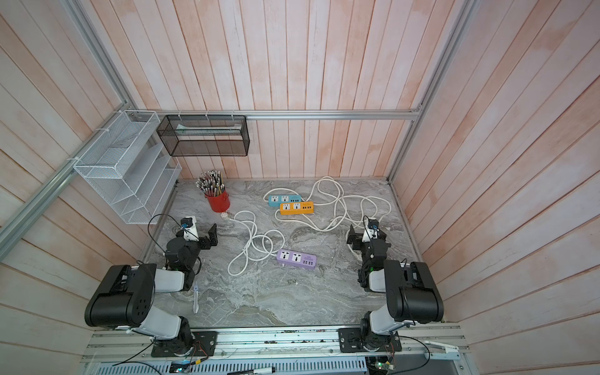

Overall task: Unwrap the cord wrapped around the power strip
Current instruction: Reset both arms

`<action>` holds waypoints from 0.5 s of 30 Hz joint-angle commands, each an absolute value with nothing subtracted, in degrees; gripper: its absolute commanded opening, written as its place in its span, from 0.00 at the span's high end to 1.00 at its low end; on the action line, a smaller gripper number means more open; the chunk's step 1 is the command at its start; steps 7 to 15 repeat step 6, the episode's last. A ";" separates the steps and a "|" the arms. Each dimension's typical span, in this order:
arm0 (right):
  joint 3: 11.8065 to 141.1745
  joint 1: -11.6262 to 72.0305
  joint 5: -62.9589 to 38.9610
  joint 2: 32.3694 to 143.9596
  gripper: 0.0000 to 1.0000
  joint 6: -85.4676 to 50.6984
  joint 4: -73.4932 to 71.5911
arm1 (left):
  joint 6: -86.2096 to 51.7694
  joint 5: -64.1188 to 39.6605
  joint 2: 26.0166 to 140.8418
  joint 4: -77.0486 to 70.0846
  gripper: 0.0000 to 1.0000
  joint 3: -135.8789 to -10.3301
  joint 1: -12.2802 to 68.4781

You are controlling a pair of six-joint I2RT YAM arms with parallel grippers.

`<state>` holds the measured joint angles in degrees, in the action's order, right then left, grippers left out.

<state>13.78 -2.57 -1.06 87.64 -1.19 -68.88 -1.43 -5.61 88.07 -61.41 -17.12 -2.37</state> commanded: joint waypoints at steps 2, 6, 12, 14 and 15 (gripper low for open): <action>14.40 -1.85 0.20 87.19 0.02 -0.12 -68.26 | -0.58 -6.17 88.30 -62.60 0.00 -16.88 -2.72; 13.92 -1.44 0.74 86.84 0.02 0.11 -68.80 | -0.53 -6.24 88.27 -62.59 0.00 -16.94 -2.72; 13.92 -1.44 0.74 86.84 0.02 0.11 -68.80 | -0.53 -6.24 88.27 -62.59 0.00 -16.94 -2.72; 13.92 -1.44 0.74 86.84 0.02 0.11 -68.80 | -0.53 -6.24 88.27 -62.59 0.00 -16.94 -2.72; 13.92 -1.44 0.74 86.84 0.02 0.11 -68.80 | -0.53 -6.24 88.27 -62.59 0.00 -16.94 -2.72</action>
